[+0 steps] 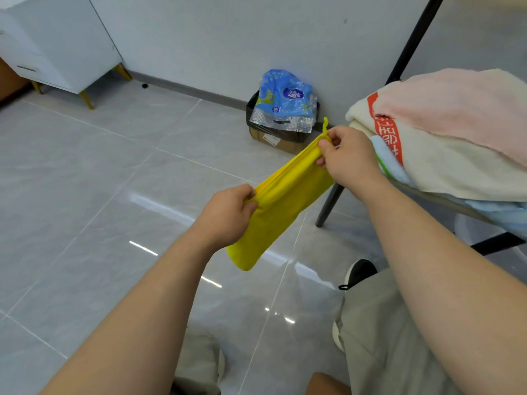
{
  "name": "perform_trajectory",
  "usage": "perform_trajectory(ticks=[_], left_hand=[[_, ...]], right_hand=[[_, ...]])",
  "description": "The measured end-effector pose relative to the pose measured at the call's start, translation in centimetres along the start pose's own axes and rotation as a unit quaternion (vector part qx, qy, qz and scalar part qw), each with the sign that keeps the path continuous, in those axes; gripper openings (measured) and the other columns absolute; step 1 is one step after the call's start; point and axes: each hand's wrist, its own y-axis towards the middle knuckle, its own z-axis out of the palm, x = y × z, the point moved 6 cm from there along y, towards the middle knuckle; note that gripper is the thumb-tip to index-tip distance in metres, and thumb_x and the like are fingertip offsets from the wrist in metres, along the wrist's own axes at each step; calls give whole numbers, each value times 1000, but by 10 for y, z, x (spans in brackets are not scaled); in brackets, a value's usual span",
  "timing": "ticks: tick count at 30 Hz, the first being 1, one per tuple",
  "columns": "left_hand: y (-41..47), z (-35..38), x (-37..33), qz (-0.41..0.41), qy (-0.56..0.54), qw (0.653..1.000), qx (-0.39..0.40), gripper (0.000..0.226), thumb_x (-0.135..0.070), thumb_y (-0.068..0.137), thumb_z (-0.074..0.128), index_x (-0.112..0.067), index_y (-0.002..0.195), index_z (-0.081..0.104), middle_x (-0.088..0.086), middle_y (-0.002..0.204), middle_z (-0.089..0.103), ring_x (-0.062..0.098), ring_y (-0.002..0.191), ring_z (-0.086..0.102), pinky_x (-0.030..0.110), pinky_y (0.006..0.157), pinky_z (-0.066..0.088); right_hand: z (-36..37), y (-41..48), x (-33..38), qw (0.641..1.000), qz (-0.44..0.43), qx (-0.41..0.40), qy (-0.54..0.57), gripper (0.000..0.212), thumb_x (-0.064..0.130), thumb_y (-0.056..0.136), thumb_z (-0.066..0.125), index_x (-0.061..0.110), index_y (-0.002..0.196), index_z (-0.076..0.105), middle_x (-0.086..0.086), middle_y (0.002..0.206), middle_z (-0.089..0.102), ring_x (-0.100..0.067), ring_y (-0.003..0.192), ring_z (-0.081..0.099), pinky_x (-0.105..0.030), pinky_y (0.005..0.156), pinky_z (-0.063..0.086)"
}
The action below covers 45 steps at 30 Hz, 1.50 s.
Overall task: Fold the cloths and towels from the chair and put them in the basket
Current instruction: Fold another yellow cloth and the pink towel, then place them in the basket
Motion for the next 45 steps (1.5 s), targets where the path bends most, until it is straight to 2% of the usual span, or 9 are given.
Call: perform_trajectory(ticks=[5, 10, 17, 23, 29, 35, 39, 41, 45], left_hand=[[3, -14, 5, 17, 34, 999, -23, 16, -30, 96, 61, -14, 93, 61, 0, 84, 55, 21, 81, 50, 30, 65, 28], [2, -27, 20, 17, 93, 996, 1, 15, -15, 86, 70, -18, 100, 68, -2, 91, 55, 22, 89, 53, 27, 71, 32], [0, -52, 39, -36, 42, 997, -60, 8, -27, 92, 67, -20, 91, 68, -1, 78, 62, 20, 75, 55, 31, 61, 38], [-1, -65, 52, -72, 29, 993, -83, 11, -29, 88, 73, -22, 83, 66, -4, 73, 63, 21, 75, 63, 35, 70, 51], [-3, -75, 52, -73, 8, 989, -129, 17, -27, 84, 77, -22, 84, 60, -5, 75, 58, 15, 73, 57, 28, 59, 41], [-4, -78, 52, -44, 29, 991, -122, 14, -31, 92, 67, -30, 105, 69, -5, 78, 63, 16, 75, 58, 30, 67, 43], [-5, -77, 57, -74, 66, 990, -102, 10, -35, 94, 61, -30, 96, 69, -8, 74, 62, 22, 76, 63, 36, 70, 51], [-6, -78, 57, -84, 74, 989, -99, 7, -34, 93, 62, -29, 93, 68, -8, 72, 63, 23, 73, 64, 39, 71, 54], [-8, -77, 59, -113, 70, 986, -98, 4, -28, 92, 63, -27, 88, 64, -5, 67, 66, 17, 57, 66, 37, 65, 56]], right_hand=[[-3, 6, -12, 999, 30, -28, 19, 21, 22, 97, 54, 27, 77, 55, -4, 81, 69, -21, 70, 72, -50, 75, 60], [-8, 12, -24, 996, 62, -54, 19, 14, 25, 95, 52, 25, 81, 54, -9, 86, 69, -26, 74, 72, -51, 74, 60], [-9, 25, -50, 993, 96, -61, 32, 14, 37, 81, 47, 25, 78, 52, -10, 87, 70, -32, 80, 71, -55, 77, 58], [-10, 29, -59, 993, 104, -56, 14, 17, 37, 79, 43, 26, 85, 54, -11, 95, 68, -35, 85, 70, -55, 77, 59], [-11, 17, -40, 992, 112, -46, 28, 10, 13, 97, 51, 16, 91, 58, -1, 81, 63, -28, 73, 73, -55, 73, 60], [-10, 16, -38, 992, 108, -26, 62, 29, 1, 84, 52, 27, 80, 61, -10, 83, 69, -31, 78, 73, -53, 77, 60], [-5, 12, -33, 993, 109, 13, 50, 23, 12, 62, 65, 30, 75, 70, -4, 79, 71, -29, 83, 72, -50, 80, 61], [-4, 9, -30, 994, 102, 26, 22, 13, 15, 65, 75, 25, 71, 69, -4, 74, 71, -28, 82, 71, -48, 80, 60], [-6, 9, -30, 996, 84, 24, -28, 18, 19, 74, 81, 22, 67, 64, -6, 72, 69, -28, 80, 70, -44, 76, 60]])
